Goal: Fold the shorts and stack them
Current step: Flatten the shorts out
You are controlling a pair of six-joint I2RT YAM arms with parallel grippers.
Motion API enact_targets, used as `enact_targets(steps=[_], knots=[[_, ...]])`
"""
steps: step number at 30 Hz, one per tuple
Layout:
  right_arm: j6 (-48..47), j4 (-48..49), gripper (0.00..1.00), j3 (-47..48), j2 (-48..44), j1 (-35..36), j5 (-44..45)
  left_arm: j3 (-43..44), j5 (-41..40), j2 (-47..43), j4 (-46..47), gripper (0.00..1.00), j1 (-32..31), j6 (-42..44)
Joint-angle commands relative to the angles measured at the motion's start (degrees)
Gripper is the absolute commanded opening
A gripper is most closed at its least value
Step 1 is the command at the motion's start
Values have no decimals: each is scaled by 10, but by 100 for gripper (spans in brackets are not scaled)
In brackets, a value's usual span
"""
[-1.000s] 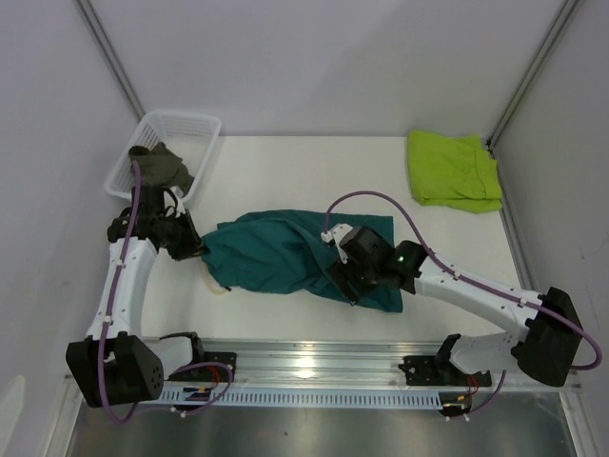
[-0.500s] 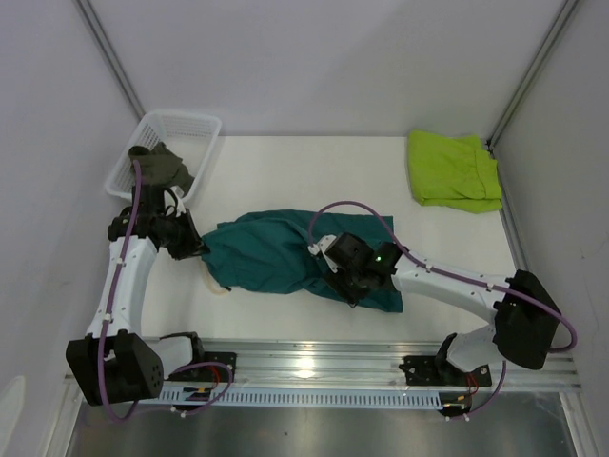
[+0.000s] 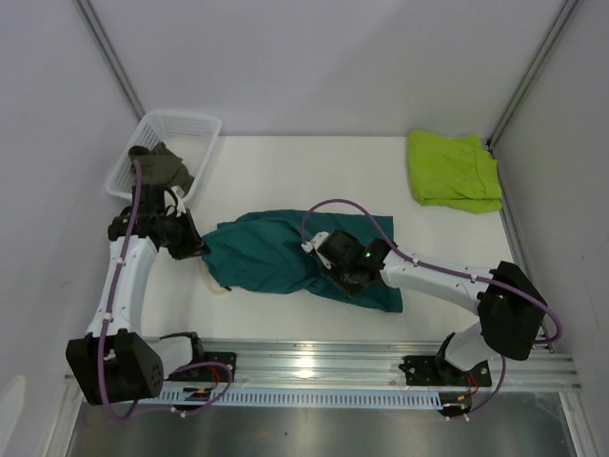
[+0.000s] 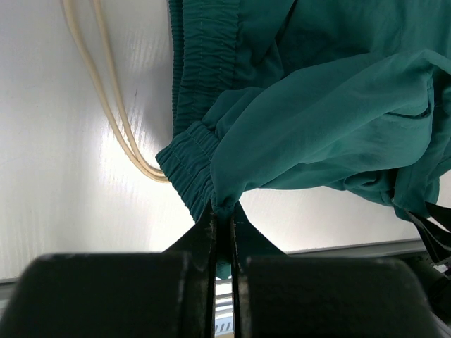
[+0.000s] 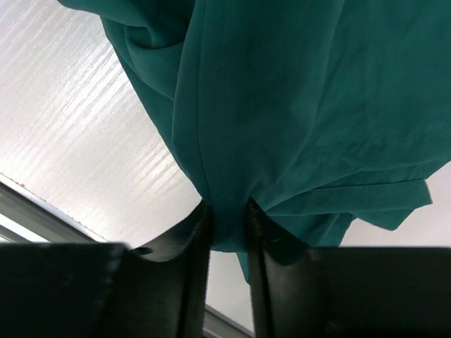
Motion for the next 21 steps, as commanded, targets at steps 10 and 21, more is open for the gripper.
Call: enact_targets(steps=[10, 21], knots=[[33, -4, 0, 97, -31, -91, 44, 39, 36, -6, 23, 1, 6, -6], [26, -15, 0, 455, 95, -263, 57, 172, 102, 5, 164, 1, 2, -146]])
